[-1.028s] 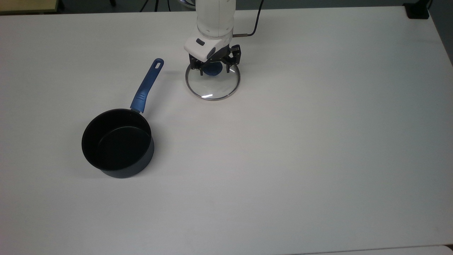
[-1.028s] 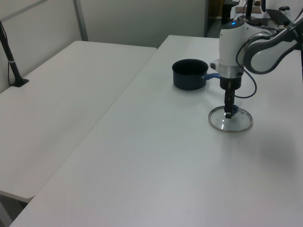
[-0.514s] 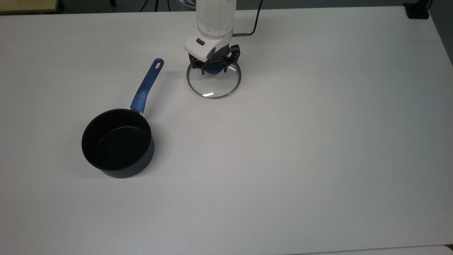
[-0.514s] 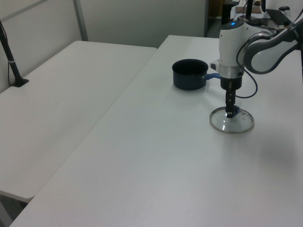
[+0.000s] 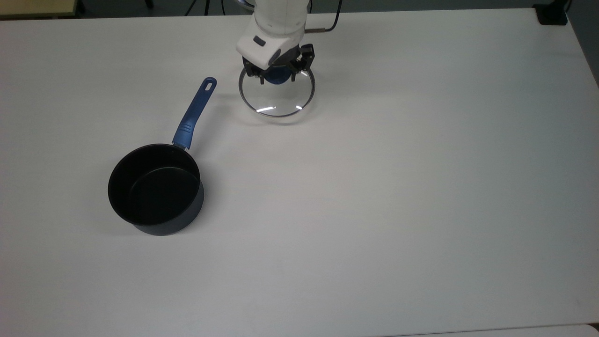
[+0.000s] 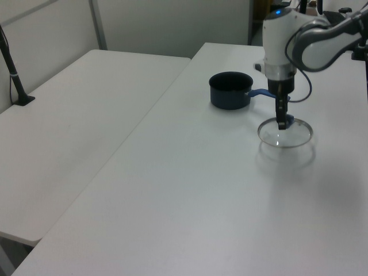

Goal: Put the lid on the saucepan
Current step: 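Lift the glass lid by its knob and carry it toward the saucepan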

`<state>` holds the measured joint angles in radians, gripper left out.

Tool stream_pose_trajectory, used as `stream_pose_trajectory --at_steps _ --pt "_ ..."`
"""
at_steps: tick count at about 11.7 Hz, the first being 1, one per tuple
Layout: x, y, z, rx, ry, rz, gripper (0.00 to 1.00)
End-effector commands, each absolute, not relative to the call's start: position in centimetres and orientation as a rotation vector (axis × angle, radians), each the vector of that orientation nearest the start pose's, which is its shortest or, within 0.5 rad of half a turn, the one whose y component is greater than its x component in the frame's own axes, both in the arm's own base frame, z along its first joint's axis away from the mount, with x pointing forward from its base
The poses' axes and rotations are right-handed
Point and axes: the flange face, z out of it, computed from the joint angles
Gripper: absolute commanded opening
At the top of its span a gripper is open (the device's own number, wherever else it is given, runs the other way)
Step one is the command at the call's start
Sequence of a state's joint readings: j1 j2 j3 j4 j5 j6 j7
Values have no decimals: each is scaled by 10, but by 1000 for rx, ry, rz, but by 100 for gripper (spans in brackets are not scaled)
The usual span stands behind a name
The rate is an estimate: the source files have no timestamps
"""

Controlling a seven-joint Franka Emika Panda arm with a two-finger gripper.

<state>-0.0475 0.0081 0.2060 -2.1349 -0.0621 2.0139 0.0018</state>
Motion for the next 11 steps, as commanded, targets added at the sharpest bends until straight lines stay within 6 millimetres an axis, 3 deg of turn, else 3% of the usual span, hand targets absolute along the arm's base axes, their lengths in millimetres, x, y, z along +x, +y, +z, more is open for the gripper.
stream_pose_trajectory --at_steps 1,3,5,6,9,11 --pt "536 79 471 -3183 -422 198 57" --pt "548 70 517 -3182 -390 175 57" --pt "563 54 544 -3183 -308 84 57" --pt "585 30 557 -3192 -196 24 57" --pt "638 -47 566 -3228 159 -78 56" --pt "666 -87 550 -3232 320 -108 53"
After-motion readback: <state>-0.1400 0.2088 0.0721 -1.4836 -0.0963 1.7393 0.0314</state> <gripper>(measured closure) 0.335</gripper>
